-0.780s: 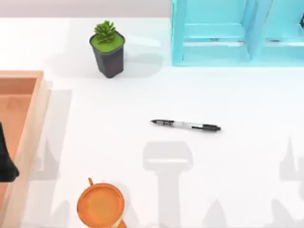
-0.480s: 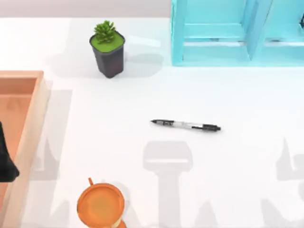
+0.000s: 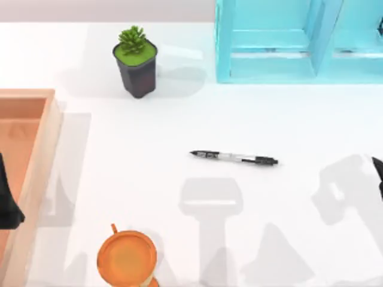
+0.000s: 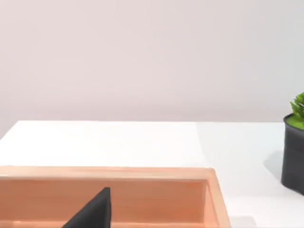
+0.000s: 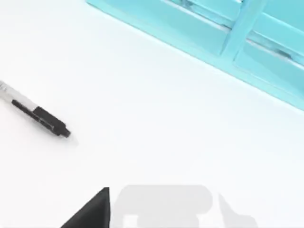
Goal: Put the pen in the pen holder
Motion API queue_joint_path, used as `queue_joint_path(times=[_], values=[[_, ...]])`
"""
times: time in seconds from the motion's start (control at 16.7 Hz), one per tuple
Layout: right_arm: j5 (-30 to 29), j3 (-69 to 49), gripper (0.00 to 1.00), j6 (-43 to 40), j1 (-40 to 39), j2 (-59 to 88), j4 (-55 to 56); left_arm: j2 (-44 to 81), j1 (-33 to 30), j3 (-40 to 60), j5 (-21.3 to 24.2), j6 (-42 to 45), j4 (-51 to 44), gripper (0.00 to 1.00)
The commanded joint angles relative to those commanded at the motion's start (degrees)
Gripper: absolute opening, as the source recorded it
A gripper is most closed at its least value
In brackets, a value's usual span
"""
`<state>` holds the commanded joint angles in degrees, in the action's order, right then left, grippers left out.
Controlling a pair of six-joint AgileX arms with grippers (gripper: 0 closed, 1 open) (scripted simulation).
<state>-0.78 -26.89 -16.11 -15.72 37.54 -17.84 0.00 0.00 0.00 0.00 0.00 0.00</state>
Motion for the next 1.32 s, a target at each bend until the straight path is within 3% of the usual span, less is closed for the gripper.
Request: queue_joint_path(times=[0.72, 1.02, 1.32], values=[[-9.1, -48.1, 1.0, -23.5, -19.4, 66.6, -31.7, 0.0, 0.0, 0.0, 0.0, 0.0, 0.0, 1.0], [-11.5, -63.3, 1.0, -26.6, -22.6, 79.9, -34.9, 0.0, 0.0, 0.0, 0.0, 0.0, 0.0, 1.0], [-11.9, -66.2, 1.0, -26.9, -23.0, 82.0, -34.9, 0.0, 0.0, 0.0, 0.0, 0.0, 0.0, 1.0]])
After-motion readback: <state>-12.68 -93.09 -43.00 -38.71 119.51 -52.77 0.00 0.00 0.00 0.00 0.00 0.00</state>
